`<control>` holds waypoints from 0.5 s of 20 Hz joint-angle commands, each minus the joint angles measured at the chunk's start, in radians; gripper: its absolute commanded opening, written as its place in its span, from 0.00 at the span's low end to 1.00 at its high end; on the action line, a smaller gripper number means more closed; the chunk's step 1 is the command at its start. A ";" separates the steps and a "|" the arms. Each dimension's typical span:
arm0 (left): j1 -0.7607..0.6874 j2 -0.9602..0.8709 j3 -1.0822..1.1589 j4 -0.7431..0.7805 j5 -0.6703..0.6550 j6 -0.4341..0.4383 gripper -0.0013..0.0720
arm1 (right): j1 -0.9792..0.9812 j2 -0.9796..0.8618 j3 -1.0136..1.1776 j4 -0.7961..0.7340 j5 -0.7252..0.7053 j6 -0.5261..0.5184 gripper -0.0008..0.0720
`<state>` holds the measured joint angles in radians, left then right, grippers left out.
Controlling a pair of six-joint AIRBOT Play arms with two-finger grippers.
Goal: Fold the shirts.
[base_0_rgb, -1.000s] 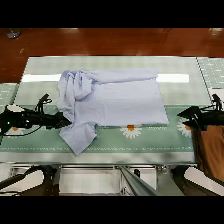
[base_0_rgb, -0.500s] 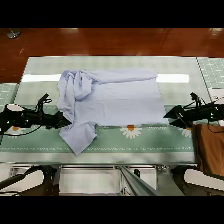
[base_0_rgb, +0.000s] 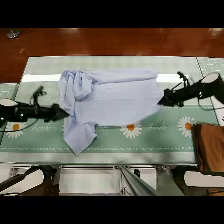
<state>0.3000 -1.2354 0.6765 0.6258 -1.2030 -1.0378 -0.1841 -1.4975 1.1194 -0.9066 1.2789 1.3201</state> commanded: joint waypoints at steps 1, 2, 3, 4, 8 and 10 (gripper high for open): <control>0.061 0.095 0.207 -0.299 -0.034 0.031 0.04 | 0.015 0.026 0.326 -0.002 0.072 0.013 0.04; 0.083 0.133 0.311 -0.382 0.000 0.031 0.04 | 0.016 0.037 0.447 -0.004 0.067 0.024 0.04; 0.100 0.163 0.412 -0.418 0.058 0.031 0.04 | 0.016 0.048 0.566 -0.005 0.045 0.029 0.04; 0.117 0.185 0.527 -0.412 0.130 0.014 0.04 | 0.015 0.058 0.690 -0.028 0.001 0.039 0.04; 0.201 0.214 0.927 -0.378 0.172 -0.094 0.04 | 0.015 0.142 1.035 -0.116 -0.042 0.120 0.04; 0.253 0.251 1.063 -0.275 0.171 -0.147 0.04 | 0.016 0.270 1.019 -0.138 -0.071 0.119 0.04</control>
<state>0.4892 -1.0275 1.5154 0.2810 -1.0687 -1.1084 -0.1696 -1.3418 2.0281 -0.9928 1.2552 1.4105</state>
